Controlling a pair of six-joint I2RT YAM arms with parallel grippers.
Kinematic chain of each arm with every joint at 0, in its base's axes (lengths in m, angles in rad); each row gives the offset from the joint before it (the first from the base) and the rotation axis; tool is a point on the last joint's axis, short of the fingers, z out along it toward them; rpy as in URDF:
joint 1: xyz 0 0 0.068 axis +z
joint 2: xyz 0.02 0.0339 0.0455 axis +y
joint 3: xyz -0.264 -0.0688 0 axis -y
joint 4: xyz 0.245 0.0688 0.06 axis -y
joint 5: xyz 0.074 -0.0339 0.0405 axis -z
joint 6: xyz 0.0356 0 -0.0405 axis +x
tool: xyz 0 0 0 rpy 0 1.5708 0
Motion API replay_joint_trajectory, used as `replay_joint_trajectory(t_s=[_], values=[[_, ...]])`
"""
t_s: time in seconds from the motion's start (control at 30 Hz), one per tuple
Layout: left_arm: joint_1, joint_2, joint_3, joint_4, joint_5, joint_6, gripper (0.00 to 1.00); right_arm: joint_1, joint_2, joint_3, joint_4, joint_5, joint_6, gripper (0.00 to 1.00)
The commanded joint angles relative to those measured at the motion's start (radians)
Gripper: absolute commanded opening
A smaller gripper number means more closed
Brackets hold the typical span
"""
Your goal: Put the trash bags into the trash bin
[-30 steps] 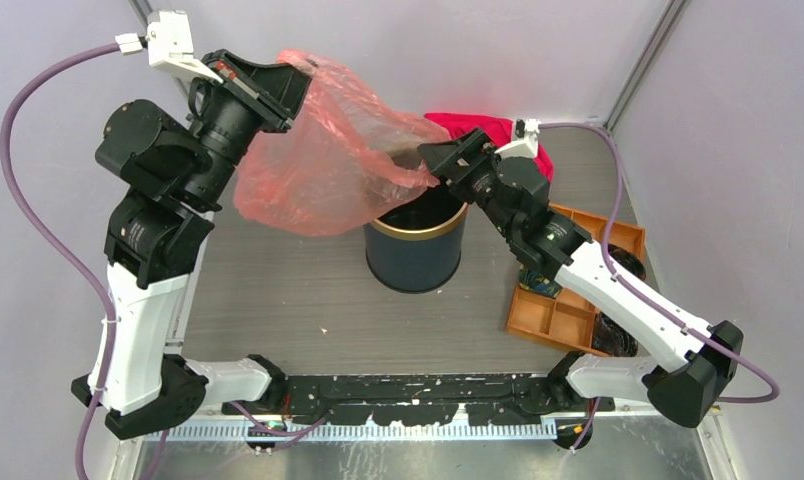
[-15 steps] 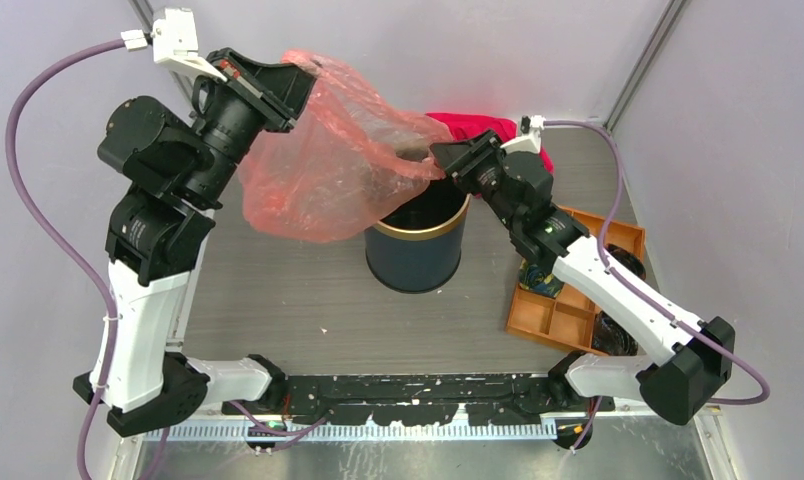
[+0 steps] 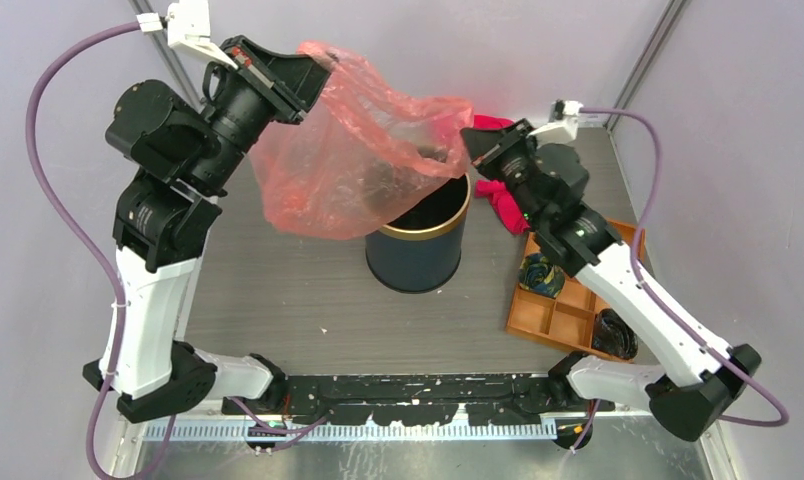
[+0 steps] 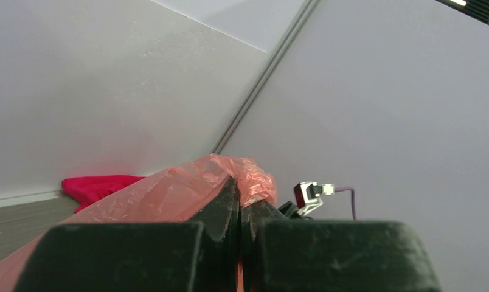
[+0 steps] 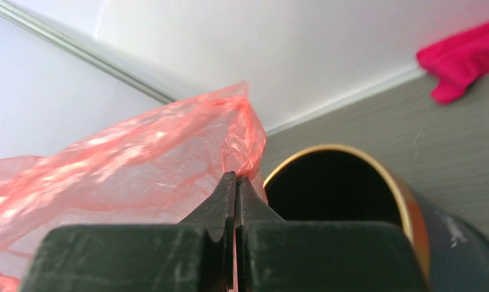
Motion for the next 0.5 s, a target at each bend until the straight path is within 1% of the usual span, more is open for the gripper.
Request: replay_joint_trajectory(t_s=[0.0, 0.07, 0.27, 0.47], values=[[0.006, 0.034, 0.061, 0.006, 0.073, -0.023, 0.01, -0.003, -0.084, 0.137, -0.047, 0.121, -0.182, 0.01], [0.006, 0.049, 0.077, 0.002, 0.078, -0.022, 0.01, -0.004, -0.084, 0.17, -0.071, 0.135, -0.23, 0.01], [0.006, 0.111, 0.117, -0.016, 0.083, -0.022, 0.01, -0.004, -0.099, 0.202, -0.074, 0.194, -0.323, 0.01], [0.034, 0.176, 0.132, -0.007, 0.147, -0.062, 0.0, -0.007, -0.086, 0.24, -0.085, 0.226, -0.389, 0.01]])
